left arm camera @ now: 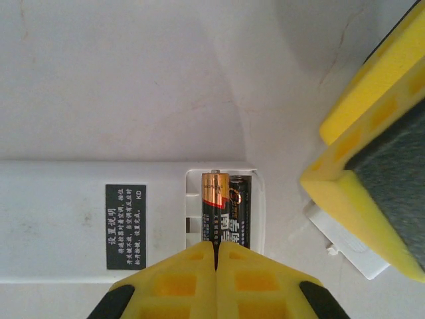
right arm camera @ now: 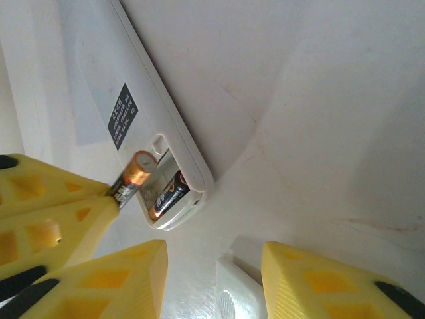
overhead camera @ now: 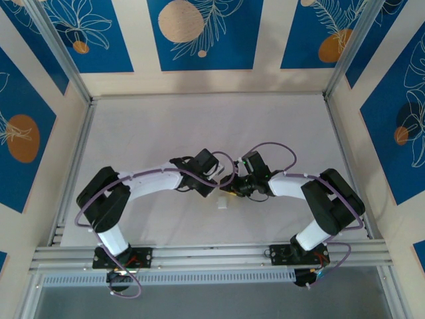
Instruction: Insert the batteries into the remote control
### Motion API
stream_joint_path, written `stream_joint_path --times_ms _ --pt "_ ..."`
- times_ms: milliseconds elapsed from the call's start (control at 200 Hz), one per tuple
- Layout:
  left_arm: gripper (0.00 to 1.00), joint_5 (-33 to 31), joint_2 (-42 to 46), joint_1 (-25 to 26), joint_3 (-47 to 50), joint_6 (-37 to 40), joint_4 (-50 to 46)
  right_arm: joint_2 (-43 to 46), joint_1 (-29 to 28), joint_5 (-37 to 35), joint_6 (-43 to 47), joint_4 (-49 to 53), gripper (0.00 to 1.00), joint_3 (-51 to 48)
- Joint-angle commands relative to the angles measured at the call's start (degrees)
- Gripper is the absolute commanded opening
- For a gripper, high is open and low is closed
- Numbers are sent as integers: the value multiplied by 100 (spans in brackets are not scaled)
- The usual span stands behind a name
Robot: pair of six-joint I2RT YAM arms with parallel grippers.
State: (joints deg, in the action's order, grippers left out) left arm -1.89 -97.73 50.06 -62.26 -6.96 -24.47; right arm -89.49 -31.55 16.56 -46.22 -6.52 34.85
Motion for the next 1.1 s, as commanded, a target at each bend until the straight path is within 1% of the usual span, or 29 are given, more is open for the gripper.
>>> stream_joint_path --times_ms 0,165,520,715,800,915,1095 --pt "5 -105 167 39 -14 -24 -68 -103 -53 129 -63 -51 43 -62" --pt "6 -75 177 44 105 -109 109 -97 -57 146 -80 -66 43 -47" --pt "6 -24 154 39 766 -520 1170 68 -2 196 -63 155 43 118" --pt "6 39 121 39 903 -578 1311 27 1 199 -71 170 43 145" --pt "11 57 149 39 917 -587 1324 4 0 204 -64 169 43 163" --pt "15 20 224 39 913 -587 1298 -15 -1 216 -62 182 43 190" --pt "15 5 359 39 884 -582 1235 -24 -9 218 -60 172 43 211"
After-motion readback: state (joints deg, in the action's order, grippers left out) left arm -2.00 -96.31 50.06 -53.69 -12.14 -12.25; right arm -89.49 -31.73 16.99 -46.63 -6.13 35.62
